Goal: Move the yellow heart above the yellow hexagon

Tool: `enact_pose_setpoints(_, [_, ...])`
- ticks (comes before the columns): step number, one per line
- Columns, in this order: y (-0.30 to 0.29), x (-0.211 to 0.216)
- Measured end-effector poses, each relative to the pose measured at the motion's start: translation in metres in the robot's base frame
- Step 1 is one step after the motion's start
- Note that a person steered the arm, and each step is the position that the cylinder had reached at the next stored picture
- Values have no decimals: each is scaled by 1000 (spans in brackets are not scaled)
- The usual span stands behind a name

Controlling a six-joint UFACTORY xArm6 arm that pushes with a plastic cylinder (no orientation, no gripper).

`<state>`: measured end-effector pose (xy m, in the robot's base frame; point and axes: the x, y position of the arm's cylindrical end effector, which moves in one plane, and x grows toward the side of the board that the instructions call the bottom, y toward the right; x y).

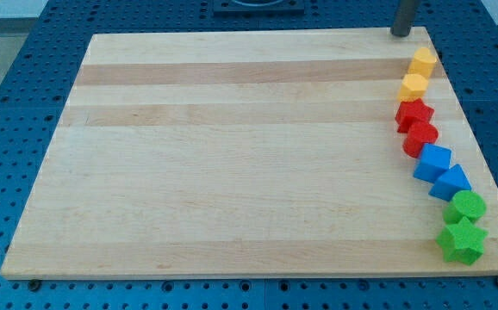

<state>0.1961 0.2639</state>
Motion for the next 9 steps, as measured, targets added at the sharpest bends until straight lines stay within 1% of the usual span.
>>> enact_pose_setpoints(1, [45, 40])
enact_pose_setpoints(2, [45, 87])
enact_pose_setpoints(3, [45, 93])
enact_pose_setpoints(7, [37, 89])
enact_pose_setpoints(9, [31, 105])
